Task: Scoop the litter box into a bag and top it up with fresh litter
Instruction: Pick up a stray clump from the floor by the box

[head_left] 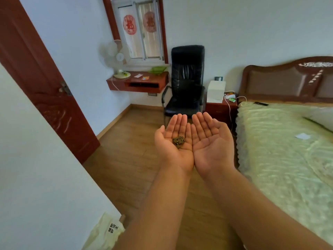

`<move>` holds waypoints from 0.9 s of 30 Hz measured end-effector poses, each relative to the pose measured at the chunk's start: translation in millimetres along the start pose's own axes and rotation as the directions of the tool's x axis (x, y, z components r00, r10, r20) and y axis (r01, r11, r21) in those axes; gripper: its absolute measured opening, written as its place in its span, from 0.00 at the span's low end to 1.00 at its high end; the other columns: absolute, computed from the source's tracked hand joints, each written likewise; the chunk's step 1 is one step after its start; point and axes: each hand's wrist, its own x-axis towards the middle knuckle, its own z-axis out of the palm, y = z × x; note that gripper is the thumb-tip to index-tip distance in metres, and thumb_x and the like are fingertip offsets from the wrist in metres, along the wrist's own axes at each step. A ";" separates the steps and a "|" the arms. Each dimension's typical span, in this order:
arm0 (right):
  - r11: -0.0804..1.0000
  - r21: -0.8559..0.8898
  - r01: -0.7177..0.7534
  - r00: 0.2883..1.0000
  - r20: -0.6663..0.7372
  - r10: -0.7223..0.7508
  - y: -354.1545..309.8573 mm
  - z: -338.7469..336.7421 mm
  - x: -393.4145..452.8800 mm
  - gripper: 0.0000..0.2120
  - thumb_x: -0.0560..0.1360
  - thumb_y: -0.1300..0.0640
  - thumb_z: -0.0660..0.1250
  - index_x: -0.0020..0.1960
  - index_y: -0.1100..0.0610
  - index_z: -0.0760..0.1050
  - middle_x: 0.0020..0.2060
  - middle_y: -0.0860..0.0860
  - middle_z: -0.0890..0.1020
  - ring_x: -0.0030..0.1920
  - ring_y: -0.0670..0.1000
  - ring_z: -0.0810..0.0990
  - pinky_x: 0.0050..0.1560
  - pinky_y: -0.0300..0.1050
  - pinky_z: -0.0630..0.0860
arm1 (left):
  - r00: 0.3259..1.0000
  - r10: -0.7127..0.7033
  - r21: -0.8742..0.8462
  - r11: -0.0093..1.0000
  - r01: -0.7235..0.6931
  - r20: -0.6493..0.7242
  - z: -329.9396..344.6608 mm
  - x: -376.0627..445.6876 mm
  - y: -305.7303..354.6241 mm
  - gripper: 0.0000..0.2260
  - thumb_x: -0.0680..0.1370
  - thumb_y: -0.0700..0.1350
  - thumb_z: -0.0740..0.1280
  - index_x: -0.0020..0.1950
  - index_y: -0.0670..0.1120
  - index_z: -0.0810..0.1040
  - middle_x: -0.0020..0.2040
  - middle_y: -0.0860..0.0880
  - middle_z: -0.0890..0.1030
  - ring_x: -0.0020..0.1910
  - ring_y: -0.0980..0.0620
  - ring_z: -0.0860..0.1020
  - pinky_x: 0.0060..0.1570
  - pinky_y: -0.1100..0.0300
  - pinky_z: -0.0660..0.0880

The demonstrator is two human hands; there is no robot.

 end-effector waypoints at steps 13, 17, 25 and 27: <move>0.954 0.041 0.298 0.938 -0.198 -0.284 -30.2 -45.9 -7.9 0.17 0.82 0.56 0.59 0.67 0.62 0.77 0.59 0.58 0.85 0.59 0.56 0.84 0.66 0.51 0.76 | 0.952 -0.306 0.069 0.950 0.304 0.016 -6.2 4.7 -60.9 0.21 0.85 0.50 0.57 0.63 0.38 0.82 0.58 0.40 0.85 0.58 0.44 0.85 0.67 0.49 0.76; 0.950 0.067 0.306 0.935 -0.209 -0.286 -44.5 -51.6 12.1 0.18 0.83 0.55 0.58 0.67 0.62 0.76 0.59 0.58 0.84 0.60 0.56 0.84 0.67 0.51 0.75 | 0.948 -0.318 0.097 0.944 0.315 0.014 4.6 20.5 -76.6 0.21 0.85 0.51 0.56 0.63 0.38 0.82 0.58 0.40 0.86 0.58 0.44 0.85 0.67 0.50 0.76; 0.960 0.075 0.268 0.952 -0.174 -0.252 -75.3 -52.1 68.8 0.17 0.83 0.58 0.58 0.67 0.63 0.76 0.59 0.58 0.85 0.59 0.55 0.84 0.65 0.50 0.76 | 0.962 -0.272 0.092 0.959 0.270 0.014 30.3 69.1 -106.0 0.21 0.86 0.51 0.56 0.64 0.39 0.82 0.59 0.40 0.85 0.59 0.44 0.85 0.69 0.49 0.75; 0.961 0.073 0.266 0.953 -0.168 -0.251 -85.0 -54.1 84.0 0.17 0.82 0.58 0.58 0.67 0.63 0.76 0.59 0.58 0.84 0.59 0.56 0.84 0.65 0.51 0.76 | 0.964 -0.264 0.092 0.961 0.262 0.010 36.4 81.4 -116.0 0.21 0.86 0.51 0.56 0.64 0.39 0.82 0.59 0.40 0.85 0.59 0.44 0.85 0.68 0.49 0.76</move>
